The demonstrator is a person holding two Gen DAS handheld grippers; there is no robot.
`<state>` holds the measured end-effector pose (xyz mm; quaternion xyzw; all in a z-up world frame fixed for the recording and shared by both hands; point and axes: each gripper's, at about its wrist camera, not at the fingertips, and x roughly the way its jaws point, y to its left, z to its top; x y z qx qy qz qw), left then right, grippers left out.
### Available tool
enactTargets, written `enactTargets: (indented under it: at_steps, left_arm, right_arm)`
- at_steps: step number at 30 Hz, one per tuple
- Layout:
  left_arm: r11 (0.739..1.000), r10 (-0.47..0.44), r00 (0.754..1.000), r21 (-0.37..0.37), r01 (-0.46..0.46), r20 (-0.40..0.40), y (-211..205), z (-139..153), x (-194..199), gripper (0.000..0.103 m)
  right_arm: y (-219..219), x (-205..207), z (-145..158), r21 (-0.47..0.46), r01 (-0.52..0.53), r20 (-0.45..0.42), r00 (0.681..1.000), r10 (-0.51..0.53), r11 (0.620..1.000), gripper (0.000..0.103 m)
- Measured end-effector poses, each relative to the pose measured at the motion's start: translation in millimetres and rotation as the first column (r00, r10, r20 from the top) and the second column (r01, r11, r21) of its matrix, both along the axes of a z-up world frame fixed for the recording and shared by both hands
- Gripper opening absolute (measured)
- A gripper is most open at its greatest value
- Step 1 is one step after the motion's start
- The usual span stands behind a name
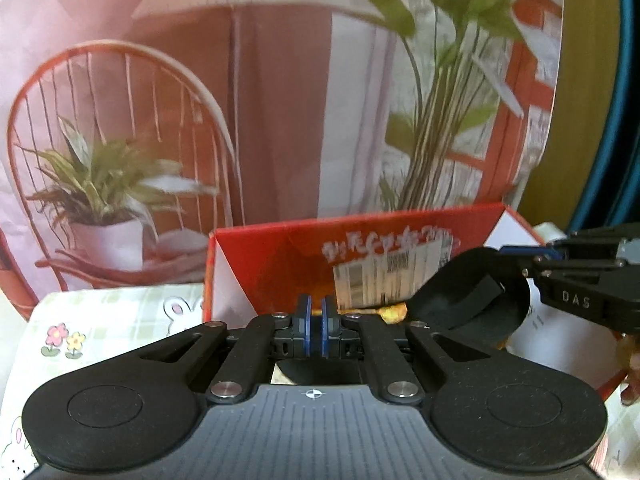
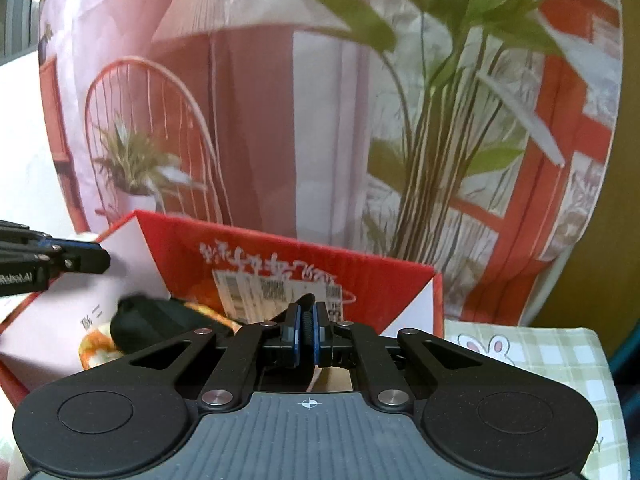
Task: Organize soft objects
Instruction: 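Lift the black mask with both grippers and carry it over the box, then lower the mask into the box and open both grippers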
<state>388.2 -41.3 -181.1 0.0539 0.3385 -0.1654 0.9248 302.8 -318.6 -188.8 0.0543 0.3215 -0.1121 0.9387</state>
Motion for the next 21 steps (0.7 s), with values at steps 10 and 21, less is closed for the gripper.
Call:
enactTargets:
  at_steps: [10,21]
  left_arm:
    - [1.0,-0.015,0.998,0.016,0.016,-0.06,-5,-16,0,0.006]
    - [1.0,0.017,0.999,0.004,-0.017,0.027,2,6,-12,0.073]
  right_arm:
    - [10,10,-7,-0.019,-0.055,-0.1,0.994,0.053,0.998,0.006]
    - [9,3,-3,-0.056,-0.007,-0.055,0.998,0.004,0.998,0.028]
